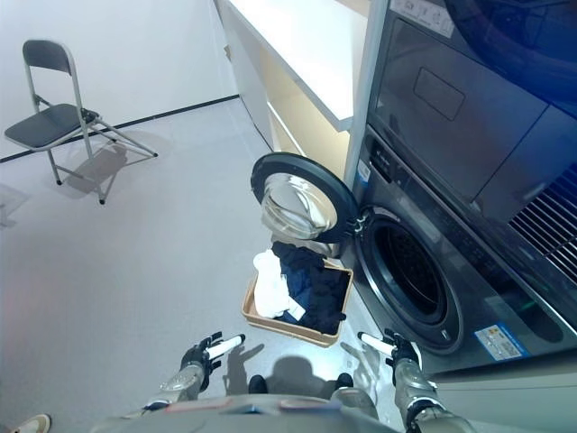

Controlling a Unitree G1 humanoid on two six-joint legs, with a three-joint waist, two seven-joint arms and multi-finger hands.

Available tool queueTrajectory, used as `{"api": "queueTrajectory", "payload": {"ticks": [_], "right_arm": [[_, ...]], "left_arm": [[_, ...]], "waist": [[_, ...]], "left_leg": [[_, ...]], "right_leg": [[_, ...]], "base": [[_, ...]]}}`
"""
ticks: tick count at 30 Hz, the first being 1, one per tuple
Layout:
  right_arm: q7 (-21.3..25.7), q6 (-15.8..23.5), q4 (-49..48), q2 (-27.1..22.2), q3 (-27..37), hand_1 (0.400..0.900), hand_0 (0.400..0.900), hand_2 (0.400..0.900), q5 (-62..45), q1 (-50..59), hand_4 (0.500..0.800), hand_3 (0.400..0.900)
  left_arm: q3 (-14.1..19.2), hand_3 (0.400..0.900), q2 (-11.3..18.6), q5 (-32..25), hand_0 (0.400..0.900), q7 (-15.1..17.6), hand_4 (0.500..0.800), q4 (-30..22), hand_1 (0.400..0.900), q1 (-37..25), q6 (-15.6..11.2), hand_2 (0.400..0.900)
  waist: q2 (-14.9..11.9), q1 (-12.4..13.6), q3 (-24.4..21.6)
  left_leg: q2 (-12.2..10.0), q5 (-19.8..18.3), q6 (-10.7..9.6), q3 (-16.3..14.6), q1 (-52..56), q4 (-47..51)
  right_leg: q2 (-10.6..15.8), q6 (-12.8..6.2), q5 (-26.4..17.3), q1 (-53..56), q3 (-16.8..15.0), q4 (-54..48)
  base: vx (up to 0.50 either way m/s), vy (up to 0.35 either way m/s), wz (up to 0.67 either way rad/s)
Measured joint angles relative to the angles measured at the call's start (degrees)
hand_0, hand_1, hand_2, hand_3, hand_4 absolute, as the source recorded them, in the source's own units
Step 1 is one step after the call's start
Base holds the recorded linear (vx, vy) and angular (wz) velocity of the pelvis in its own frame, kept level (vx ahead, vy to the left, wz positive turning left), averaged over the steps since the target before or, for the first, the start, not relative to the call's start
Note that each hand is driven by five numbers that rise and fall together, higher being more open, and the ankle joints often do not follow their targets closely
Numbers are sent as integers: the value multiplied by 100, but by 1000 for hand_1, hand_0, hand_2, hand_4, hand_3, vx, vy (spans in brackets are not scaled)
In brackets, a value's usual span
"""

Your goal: Put the clothes in the basket into the washing machine.

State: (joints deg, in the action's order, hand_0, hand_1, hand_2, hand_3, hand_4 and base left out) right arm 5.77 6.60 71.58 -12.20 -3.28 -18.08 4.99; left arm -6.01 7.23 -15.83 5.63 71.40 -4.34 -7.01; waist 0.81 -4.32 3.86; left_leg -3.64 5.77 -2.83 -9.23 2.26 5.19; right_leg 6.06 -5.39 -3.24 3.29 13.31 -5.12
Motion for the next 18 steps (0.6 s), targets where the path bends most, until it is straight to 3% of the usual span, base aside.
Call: {"api": "queueTrajectory", "payload": {"ticks": [13, 18], "right_arm": [[0, 9, -2, 0, -60, 900, 900, 900, 2, 10, 800, 900], [7, 18, -109, -4, -130, 900, 900, 900, 2, 6, 800, 900]], "left_arm": [[2, 900, -2, -58, 900, 2, 800, -46, 900, -1, -64, 900], [2, 900, -12, -309, 900, 14, 800, -318, 900, 23, -66, 900]], "waist": [[28, 1, 47], [7, 17, 85]], "left_leg": [[0, -10, 4, 4, -5, -1], [1, 0, 0, 14, -100, -12]], "right_leg": [[-1, -1, 26, -1, 7, -19], [-2, -3, 27, -94, 15, -9]], "base": [[0, 0, 0], [-21, 6, 2]]}}
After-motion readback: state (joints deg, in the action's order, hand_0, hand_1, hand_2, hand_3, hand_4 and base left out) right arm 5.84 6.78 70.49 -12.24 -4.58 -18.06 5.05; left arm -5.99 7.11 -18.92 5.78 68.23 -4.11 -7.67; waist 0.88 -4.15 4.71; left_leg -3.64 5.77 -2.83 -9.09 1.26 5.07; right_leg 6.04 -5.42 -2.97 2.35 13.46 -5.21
